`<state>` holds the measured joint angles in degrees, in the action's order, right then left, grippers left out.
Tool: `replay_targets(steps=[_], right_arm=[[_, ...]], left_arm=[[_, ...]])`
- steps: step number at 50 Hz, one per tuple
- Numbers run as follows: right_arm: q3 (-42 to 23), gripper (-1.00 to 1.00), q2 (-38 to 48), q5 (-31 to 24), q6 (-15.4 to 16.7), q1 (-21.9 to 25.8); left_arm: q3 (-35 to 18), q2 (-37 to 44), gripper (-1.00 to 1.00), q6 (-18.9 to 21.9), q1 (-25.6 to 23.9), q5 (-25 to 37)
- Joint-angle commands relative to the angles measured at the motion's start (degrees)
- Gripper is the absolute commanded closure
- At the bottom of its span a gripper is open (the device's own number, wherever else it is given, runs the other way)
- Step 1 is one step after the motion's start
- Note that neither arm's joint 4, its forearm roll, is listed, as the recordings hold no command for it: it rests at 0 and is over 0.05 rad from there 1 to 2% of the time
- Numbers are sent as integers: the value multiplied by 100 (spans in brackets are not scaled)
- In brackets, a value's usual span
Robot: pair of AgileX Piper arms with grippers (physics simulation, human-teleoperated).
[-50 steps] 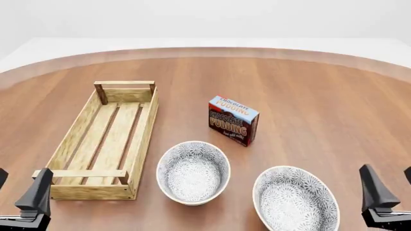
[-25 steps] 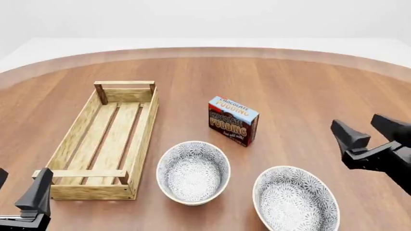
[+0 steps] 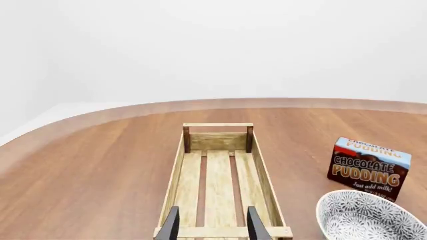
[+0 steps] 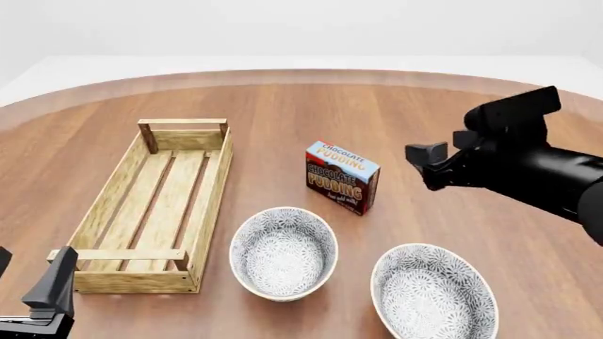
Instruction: Stack the left bowl on the right bowl and place them in the tray.
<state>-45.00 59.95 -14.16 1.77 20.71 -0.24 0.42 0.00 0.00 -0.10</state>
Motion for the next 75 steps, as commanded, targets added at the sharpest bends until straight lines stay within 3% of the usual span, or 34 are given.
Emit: replay_targets(steps=[1,11,27,45,75], right_arm=[[-681,-100,1062,-237,-226,658],[-1055,-100,1954,-290,-380,857],[-1136,-100,2731,-200,-594,1210],[-1048,-100,3244,88,-644,1248],[-853,-100,3992,736,-996,1561]], left_arm=[[0,0,-100,0,0,0],[0,0,-100,0,0,0],[0,0,-100,0,0,0],[0,0,-100,0,0,0],[0,0,-100,0,0,0]])
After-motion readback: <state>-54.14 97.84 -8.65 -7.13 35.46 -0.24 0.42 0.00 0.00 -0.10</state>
